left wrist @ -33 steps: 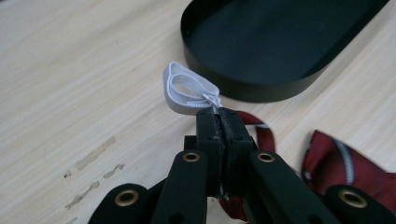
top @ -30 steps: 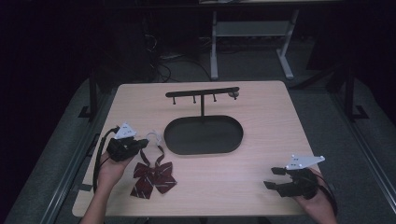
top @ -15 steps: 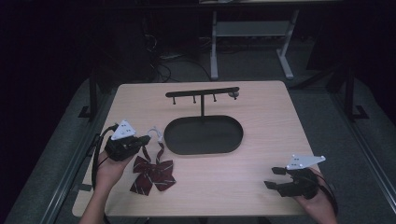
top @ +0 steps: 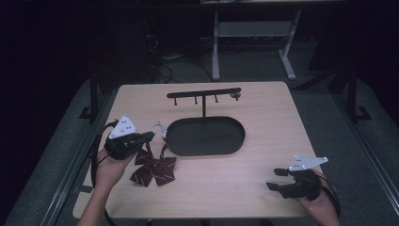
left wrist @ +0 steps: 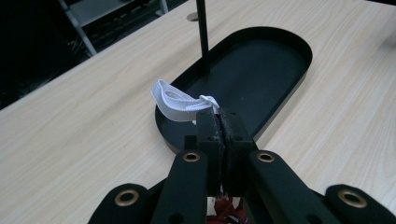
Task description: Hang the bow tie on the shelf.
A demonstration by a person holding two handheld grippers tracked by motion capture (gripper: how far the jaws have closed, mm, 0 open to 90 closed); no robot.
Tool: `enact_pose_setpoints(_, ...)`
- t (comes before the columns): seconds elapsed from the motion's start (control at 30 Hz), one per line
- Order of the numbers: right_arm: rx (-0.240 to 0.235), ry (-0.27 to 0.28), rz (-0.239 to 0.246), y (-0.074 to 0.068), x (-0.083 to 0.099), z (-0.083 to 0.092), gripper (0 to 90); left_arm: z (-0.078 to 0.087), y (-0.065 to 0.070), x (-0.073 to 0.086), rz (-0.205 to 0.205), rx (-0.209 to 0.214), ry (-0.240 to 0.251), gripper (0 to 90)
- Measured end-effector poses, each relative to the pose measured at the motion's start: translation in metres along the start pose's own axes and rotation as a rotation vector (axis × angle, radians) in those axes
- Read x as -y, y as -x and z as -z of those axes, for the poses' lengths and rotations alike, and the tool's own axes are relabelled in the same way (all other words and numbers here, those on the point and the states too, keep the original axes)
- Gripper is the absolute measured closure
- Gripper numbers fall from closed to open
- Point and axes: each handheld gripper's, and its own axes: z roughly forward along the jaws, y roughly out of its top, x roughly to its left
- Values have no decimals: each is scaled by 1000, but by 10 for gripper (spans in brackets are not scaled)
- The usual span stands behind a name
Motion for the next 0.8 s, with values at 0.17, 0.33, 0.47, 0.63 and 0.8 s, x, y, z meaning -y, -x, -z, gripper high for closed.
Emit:
enact_pose_setpoints(0.17, -1, 0, -4, 1, 1, 1, 349, 2, 1, -8, -8, 0, 10, 883)
enact_pose_setpoints(0.33, -1, 4, -1, 2, 1, 1, 350, 4, 2, -15, -23, 5, 12, 883)
enact_pose_setpoints(0.47, -3, 5, -2, 2, 1, 0, 350, 5, 4, -20, -23, 7, 23, 883)
enact_pose_setpoints(0.63, -5, 5, -7, 3, 1, 0, 349, 5, 4, -27, -31, 18, 21, 883)
enact_pose_setpoints(0.8, -2, 7, -3, 4, 1, 0, 349, 4, 3, -38, -47, 22, 29, 883)
